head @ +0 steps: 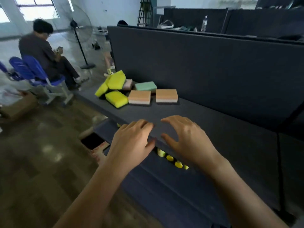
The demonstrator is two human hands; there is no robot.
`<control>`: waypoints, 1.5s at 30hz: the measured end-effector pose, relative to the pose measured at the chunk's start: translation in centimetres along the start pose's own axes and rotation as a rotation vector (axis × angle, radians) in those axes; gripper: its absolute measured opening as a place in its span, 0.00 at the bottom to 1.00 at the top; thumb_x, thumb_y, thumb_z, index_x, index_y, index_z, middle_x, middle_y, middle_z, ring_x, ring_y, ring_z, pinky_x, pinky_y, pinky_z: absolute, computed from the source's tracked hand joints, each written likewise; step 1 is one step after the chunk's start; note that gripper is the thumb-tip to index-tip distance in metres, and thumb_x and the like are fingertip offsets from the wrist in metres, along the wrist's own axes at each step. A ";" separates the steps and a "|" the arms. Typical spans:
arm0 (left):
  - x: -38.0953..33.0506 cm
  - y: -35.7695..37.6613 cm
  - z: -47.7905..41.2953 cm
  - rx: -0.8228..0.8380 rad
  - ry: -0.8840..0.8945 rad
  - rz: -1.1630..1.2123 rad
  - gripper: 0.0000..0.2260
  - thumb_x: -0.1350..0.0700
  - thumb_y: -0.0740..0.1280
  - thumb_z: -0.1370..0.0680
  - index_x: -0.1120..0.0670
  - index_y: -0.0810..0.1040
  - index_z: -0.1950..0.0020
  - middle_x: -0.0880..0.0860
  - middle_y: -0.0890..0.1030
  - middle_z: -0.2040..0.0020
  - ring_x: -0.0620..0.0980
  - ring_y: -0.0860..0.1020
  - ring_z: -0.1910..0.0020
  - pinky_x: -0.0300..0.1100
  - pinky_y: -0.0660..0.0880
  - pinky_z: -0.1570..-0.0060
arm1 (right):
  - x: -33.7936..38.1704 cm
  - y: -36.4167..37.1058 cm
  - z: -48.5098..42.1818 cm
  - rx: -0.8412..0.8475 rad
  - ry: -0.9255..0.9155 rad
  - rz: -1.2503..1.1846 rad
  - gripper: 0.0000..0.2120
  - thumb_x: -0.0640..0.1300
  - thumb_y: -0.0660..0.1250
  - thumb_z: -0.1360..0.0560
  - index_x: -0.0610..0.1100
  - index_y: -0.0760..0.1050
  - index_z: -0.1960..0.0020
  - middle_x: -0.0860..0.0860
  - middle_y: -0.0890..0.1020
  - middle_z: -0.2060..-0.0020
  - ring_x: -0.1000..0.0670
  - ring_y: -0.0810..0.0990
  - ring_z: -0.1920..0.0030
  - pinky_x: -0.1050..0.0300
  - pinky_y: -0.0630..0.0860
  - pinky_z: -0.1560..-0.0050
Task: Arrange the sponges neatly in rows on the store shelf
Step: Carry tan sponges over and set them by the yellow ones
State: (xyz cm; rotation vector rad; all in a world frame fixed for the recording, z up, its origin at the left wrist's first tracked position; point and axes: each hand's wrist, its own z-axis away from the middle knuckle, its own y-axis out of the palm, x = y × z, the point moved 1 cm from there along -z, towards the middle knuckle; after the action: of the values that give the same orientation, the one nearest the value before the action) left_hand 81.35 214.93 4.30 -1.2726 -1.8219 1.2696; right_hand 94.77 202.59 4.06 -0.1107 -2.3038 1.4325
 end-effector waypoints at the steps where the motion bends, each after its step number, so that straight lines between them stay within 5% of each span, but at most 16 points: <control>1: 1.3 0.0 -1.2 -0.005 0.014 -0.004 0.15 0.48 0.69 0.26 0.51 0.78 0.42 0.48 0.80 0.49 0.50 0.80 0.51 0.45 0.76 0.56 | 0.2 0.4 -1.8 0.010 0.008 -0.004 0.20 0.51 0.70 0.24 0.49 0.74 0.33 0.52 0.79 0.37 0.47 0.77 0.37 0.48 0.75 0.40; 11: 8.0 5.2 -10.4 0.031 0.034 0.023 0.15 0.47 0.68 0.25 0.52 0.77 0.41 0.50 0.79 0.48 0.54 0.79 0.50 0.46 0.74 0.59 | -4.2 3.9 -13.4 0.172 0.074 0.105 0.21 0.54 0.64 0.21 0.50 0.69 0.30 0.51 0.74 0.33 0.47 0.73 0.35 0.46 0.71 0.37; 16: 9.8 6.7 -13.7 0.099 0.000 0.060 0.20 0.48 0.66 0.24 0.50 0.73 0.33 0.50 0.75 0.38 0.55 0.74 0.40 0.50 0.73 0.47 | -7.6 5.2 -17.9 0.187 0.083 0.093 0.25 0.55 0.66 0.23 0.49 0.68 0.29 0.51 0.71 0.30 0.47 0.70 0.32 0.47 0.69 0.35; 27: 14.0 10.3 -17.9 0.090 0.053 0.008 0.29 0.38 0.66 0.25 0.51 0.68 0.29 0.52 0.70 0.31 0.56 0.69 0.33 0.52 0.70 0.42 | -12.3 7.8 -21.3 0.433 0.131 0.191 0.38 0.62 0.65 0.24 0.50 0.55 0.21 0.46 0.58 0.23 0.41 0.55 0.24 0.43 0.56 0.27; 30: 15.1 11.0 -19.2 0.133 0.068 0.022 0.33 0.36 0.66 0.25 0.49 0.63 0.25 0.53 0.63 0.24 0.56 0.63 0.27 0.53 0.66 0.35 | -11.6 7.6 -20.2 0.374 0.204 0.145 0.40 0.70 0.60 0.31 0.53 0.60 0.24 0.48 0.66 0.31 0.42 0.64 0.31 0.46 0.63 0.32; 33: 16.0 12.1 -20.1 0.246 0.097 -0.001 0.35 0.34 0.64 0.26 0.48 0.59 0.24 0.54 0.60 0.23 0.57 0.60 0.25 0.53 0.61 0.30 | -10.0 7.4 -18.7 0.362 0.260 0.071 0.38 0.69 0.64 0.30 0.53 0.61 0.25 0.48 0.66 0.34 0.44 0.66 0.35 0.45 0.67 0.34; 39: 15.7 12.2 -19.6 0.155 0.225 -0.009 0.26 0.36 0.72 0.32 0.51 0.76 0.41 0.55 0.77 0.49 0.60 0.78 0.49 0.53 0.74 0.50 | -6.5 6.4 -16.0 0.223 0.344 0.072 0.36 0.61 0.68 0.28 0.52 0.61 0.25 0.49 0.67 0.33 0.44 0.68 0.34 0.46 0.67 0.33; 45: 13.9 10.2 -18.0 0.169 0.377 0.091 0.31 0.35 0.69 0.29 0.47 0.69 0.31 0.54 0.72 0.39 0.58 0.73 0.40 0.52 0.71 0.46 | -3.4 4.7 -12.0 0.051 0.484 0.155 0.32 0.54 0.67 0.28 0.52 0.63 0.26 0.51 0.69 0.31 0.46 0.65 0.32 0.50 0.64 0.33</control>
State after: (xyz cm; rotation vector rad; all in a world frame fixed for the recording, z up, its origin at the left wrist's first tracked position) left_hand 95.03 235.49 0.99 -1.4027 -1.3785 1.1137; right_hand 101.88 213.83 3.44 -0.5671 -1.8921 1.3542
